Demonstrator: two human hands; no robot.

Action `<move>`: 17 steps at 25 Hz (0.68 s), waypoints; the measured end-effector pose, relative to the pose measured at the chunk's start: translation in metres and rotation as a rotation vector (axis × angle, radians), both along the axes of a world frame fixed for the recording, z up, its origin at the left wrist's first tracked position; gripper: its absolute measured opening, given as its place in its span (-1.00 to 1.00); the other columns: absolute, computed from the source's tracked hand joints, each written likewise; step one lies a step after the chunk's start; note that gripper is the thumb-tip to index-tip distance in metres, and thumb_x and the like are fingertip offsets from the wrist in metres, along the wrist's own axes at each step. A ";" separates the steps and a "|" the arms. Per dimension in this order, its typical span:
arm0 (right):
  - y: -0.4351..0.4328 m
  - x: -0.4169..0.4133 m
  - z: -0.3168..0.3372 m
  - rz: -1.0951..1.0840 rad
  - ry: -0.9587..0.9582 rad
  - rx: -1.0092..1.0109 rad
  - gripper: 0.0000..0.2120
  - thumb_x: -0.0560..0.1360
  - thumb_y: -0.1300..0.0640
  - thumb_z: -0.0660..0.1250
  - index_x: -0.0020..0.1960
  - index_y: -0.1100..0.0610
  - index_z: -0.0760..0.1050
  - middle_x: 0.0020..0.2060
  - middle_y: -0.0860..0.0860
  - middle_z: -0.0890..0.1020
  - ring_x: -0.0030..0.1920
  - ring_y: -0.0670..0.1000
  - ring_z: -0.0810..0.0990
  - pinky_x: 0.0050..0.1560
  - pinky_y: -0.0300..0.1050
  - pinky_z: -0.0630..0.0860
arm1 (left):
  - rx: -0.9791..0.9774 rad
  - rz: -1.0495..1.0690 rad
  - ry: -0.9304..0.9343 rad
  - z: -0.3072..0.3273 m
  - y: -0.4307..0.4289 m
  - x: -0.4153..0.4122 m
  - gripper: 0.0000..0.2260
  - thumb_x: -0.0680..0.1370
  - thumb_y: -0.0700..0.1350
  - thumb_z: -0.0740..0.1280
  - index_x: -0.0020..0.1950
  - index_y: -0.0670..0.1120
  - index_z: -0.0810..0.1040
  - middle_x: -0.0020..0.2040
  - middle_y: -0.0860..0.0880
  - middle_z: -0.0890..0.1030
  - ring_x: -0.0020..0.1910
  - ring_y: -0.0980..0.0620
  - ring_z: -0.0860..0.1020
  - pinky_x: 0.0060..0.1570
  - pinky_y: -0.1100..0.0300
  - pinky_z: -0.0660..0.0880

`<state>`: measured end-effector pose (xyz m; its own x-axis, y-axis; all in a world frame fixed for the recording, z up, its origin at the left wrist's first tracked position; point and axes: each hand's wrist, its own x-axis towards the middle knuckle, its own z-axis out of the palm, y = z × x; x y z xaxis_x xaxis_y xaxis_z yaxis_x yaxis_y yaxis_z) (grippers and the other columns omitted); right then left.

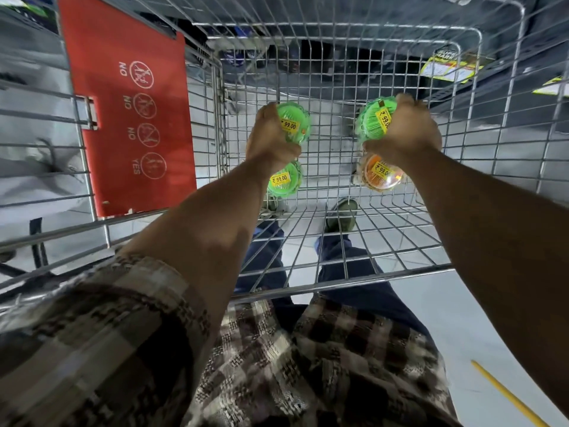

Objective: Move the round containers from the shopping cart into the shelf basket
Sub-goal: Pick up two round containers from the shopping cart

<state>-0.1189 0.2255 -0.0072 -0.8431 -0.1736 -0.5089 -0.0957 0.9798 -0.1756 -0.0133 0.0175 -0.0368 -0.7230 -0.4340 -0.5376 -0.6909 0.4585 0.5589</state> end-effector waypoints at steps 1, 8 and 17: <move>0.001 0.001 0.006 0.020 0.010 -0.006 -0.17 0.21 -0.07 0.57 0.31 0.19 0.26 0.18 0.22 0.47 0.12 0.27 0.52 -0.02 0.12 0.50 | -0.007 0.013 0.003 0.004 0.000 0.001 -0.22 0.23 -0.27 0.53 0.39 -0.16 0.28 0.22 -0.07 0.42 0.16 -0.07 0.47 -0.07 0.25 0.54; -0.002 0.006 0.062 0.060 0.100 -0.042 -0.12 0.18 -0.11 0.59 0.33 0.18 0.25 0.19 0.23 0.46 0.09 0.25 0.52 -0.03 0.08 0.51 | -0.112 -0.027 0.034 0.055 -0.004 0.002 -0.14 0.24 -0.17 0.57 0.46 -0.05 0.24 0.30 -0.07 0.47 0.21 -0.06 0.48 0.11 0.02 0.56; 0.004 0.030 0.120 0.000 0.148 -0.124 -0.04 0.18 -0.08 0.59 0.43 0.10 0.19 0.29 0.17 0.45 0.14 0.24 0.52 -0.05 0.06 0.51 | -0.139 0.000 0.180 0.108 -0.013 0.039 -0.09 0.18 -0.12 0.59 0.46 -0.02 0.25 0.29 -0.06 0.43 0.14 0.02 0.43 0.08 0.19 0.48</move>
